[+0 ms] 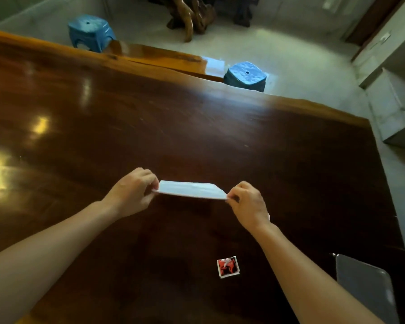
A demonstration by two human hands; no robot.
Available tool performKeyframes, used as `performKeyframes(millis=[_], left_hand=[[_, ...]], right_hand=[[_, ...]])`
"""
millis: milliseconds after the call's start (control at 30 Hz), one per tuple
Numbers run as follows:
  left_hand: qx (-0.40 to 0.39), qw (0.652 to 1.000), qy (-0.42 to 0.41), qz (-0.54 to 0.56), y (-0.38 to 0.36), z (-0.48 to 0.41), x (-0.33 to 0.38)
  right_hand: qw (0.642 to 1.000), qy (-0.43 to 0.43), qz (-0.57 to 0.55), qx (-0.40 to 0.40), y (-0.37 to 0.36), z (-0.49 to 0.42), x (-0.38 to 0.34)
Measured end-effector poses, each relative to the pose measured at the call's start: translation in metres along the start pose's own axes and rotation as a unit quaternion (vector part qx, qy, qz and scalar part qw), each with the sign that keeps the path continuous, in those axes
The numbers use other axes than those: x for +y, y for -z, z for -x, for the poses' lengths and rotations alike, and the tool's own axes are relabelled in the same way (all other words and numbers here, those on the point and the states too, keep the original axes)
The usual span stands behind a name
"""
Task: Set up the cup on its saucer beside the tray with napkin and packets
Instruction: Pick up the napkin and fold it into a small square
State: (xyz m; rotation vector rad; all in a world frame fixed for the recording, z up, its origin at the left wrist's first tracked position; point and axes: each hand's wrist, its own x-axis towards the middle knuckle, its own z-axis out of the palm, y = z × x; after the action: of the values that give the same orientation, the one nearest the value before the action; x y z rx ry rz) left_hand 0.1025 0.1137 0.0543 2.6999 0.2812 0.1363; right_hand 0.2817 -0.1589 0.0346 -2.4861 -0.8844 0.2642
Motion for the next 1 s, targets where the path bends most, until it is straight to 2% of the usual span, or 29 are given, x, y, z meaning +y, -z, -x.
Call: performKeyframes(millis=[167, 333, 467, 567, 700, 733, 833, 1000], left_hand=[[-0.163, 0.985, 0.052, 0.003, -0.056, 0.061, -0.003], [-0.219, 0.973, 0.063, 0.021, -0.098, 0.101, -0.01], [-0.191, 0.975, 0.094, 0.062, -0.11, 0.107, -0.018], [-0.157, 0.966, 0.161, 0.13, -0.113, 0.101, -0.026], [-0.202, 0.931, 0.238, 0.192, -0.116, 0.085, -0.034], [-0.195, 0.927, 0.257, 0.192, -0.118, 0.081, -0.035], [-0.121, 0.927, 0.307, 0.175, -0.129, 0.066, -0.036], [-0.019, 0.899, 0.4, 0.177, -0.144, 0.037, -0.037]], right_hand=[[0.993, -0.05, 0.02, -0.108, -0.053, 0.055, 0.013], [0.983, -0.065, 0.026, -0.171, -0.089, 0.088, 0.022], [0.982, -0.084, -0.03, -0.167, -0.097, 0.086, 0.027], [0.977, -0.118, -0.095, -0.15, -0.099, 0.074, 0.03], [0.931, -0.195, -0.13, -0.28, -0.098, 0.053, 0.036], [0.923, -0.216, -0.138, -0.287, -0.098, 0.047, 0.037], [0.923, -0.275, -0.166, -0.212, -0.104, 0.03, 0.034], [0.927, -0.294, -0.191, -0.13, -0.123, 0.003, 0.021]])
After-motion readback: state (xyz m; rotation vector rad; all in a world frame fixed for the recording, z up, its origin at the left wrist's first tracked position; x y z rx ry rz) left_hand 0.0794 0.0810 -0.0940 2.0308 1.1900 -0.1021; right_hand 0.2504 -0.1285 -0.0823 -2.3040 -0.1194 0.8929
